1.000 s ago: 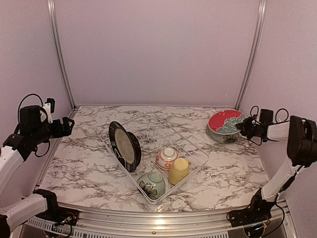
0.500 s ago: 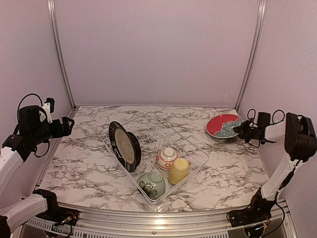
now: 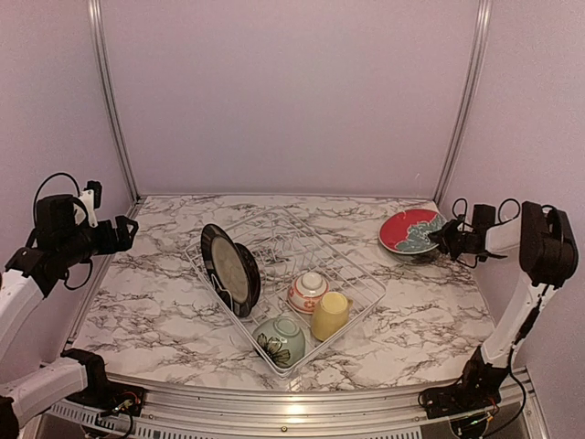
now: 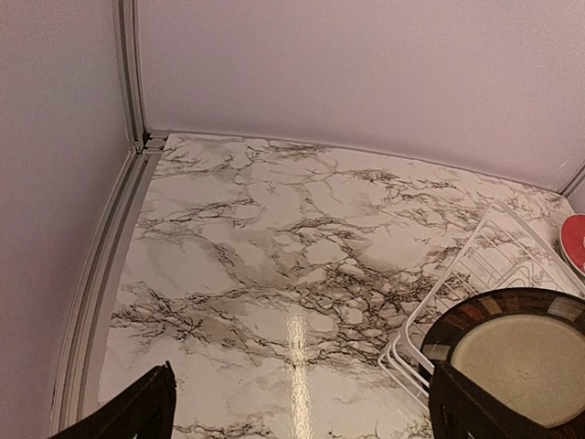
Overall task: Unload the mixed dishes from the dish rack
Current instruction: Place the plate with another plate.
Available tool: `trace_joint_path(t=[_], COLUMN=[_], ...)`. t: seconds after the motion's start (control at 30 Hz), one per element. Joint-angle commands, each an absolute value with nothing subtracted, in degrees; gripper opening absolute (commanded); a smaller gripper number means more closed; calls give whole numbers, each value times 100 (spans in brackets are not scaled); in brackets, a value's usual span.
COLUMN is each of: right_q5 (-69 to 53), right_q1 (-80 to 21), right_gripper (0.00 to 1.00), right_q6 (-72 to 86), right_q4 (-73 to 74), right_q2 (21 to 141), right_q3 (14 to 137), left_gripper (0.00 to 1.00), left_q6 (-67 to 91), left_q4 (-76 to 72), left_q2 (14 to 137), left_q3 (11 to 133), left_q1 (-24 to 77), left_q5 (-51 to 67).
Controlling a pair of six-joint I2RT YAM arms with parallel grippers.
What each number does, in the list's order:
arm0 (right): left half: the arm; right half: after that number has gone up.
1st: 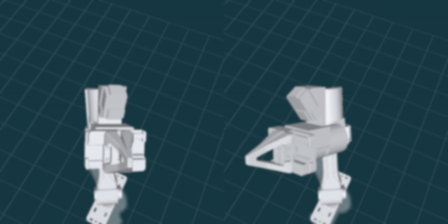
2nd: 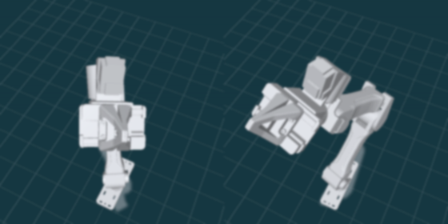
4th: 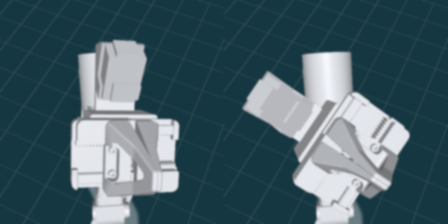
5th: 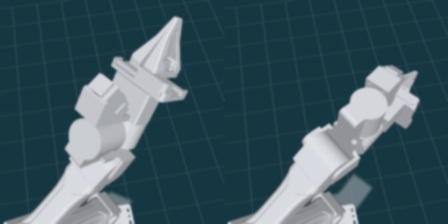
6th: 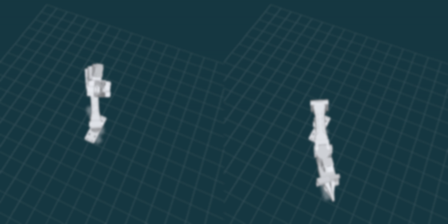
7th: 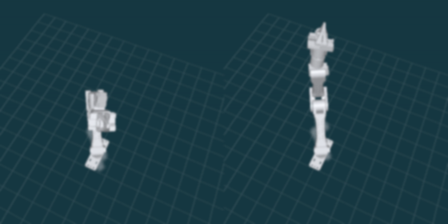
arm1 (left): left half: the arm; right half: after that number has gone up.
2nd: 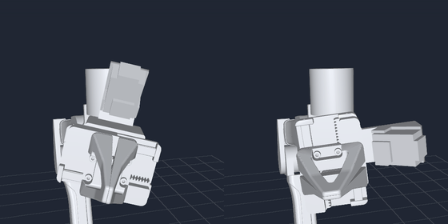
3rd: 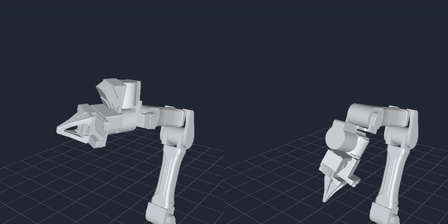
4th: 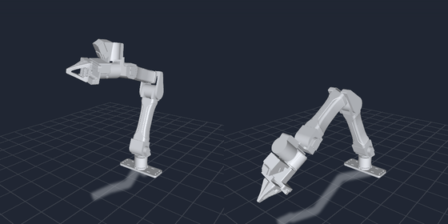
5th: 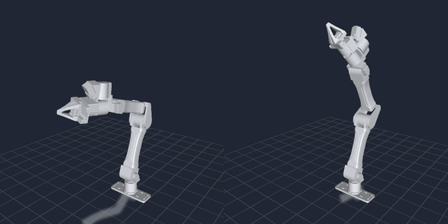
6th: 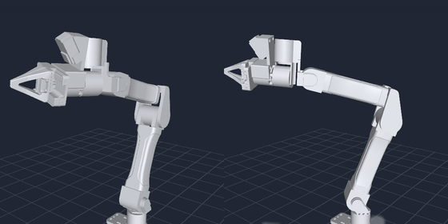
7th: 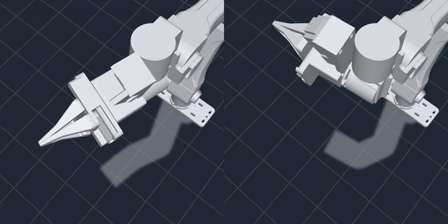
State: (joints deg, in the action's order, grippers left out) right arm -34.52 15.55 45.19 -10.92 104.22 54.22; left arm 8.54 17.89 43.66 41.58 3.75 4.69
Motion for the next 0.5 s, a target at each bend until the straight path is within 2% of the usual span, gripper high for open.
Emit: trace_joint_path(t=[0.0, 0.33, 0.47], right_q5=[-3521, -2799, -2209], right_q1=[1591, 1591, 1574], right_gripper=[5, 40, 60], right_q6=[4107, 2982, 2611], right_q4=[-1364, -124, 315], right_q2=[10502, 10326, 10042], right_q3=[5746, 6113, 6095], left_gripper=[99, 99, 99], left_q6=[817, 826, 829], left_q4=[1786, 1747, 1743], left_q2=[4431, 4317, 4280], left_q3=[4137, 4119, 4111], left_q1=[387, 387, 387], left_q5=[521, 624, 616])
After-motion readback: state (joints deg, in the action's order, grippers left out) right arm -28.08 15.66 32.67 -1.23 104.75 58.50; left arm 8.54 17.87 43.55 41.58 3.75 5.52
